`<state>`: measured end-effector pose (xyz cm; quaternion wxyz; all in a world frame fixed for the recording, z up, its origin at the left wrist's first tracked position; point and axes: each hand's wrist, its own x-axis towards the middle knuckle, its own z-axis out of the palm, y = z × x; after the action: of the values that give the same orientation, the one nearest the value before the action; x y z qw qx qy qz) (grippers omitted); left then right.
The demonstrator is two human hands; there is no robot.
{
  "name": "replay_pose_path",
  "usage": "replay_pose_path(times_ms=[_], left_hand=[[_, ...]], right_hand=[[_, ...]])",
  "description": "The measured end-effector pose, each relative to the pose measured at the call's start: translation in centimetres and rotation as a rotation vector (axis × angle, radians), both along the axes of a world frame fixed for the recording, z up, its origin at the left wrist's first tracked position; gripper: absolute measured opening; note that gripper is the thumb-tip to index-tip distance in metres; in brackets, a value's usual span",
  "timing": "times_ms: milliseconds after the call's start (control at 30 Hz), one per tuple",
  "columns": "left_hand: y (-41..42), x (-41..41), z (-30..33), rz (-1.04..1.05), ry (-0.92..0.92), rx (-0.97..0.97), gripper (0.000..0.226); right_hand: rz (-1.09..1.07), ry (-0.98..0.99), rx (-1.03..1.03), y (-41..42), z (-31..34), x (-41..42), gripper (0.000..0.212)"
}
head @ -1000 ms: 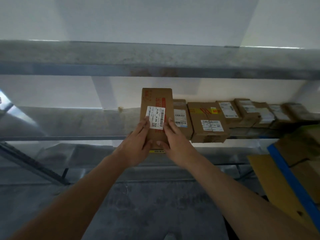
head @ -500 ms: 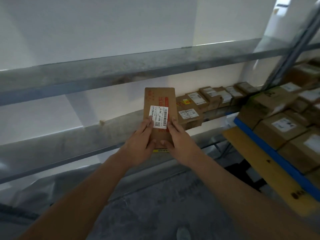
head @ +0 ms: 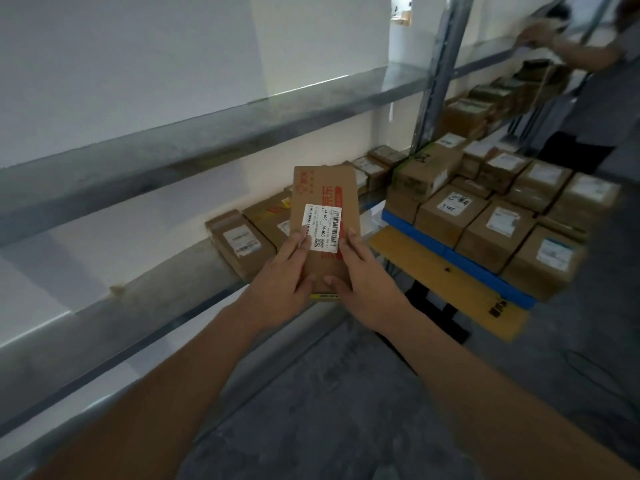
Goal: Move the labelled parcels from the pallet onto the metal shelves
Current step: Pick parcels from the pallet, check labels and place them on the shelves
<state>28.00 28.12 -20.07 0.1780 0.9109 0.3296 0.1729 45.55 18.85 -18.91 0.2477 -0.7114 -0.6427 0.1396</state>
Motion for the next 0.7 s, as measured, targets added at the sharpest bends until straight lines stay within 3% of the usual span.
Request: replay_pose_path(times_ms=[700], left_hand=[[6.3, 26.8, -1.1, -0.239, -0.029, -0.075, 0.072]], right_hand=[[-0.288, -0.024, -0.062, 2.2, -1.0, 23.5, 0.08]])
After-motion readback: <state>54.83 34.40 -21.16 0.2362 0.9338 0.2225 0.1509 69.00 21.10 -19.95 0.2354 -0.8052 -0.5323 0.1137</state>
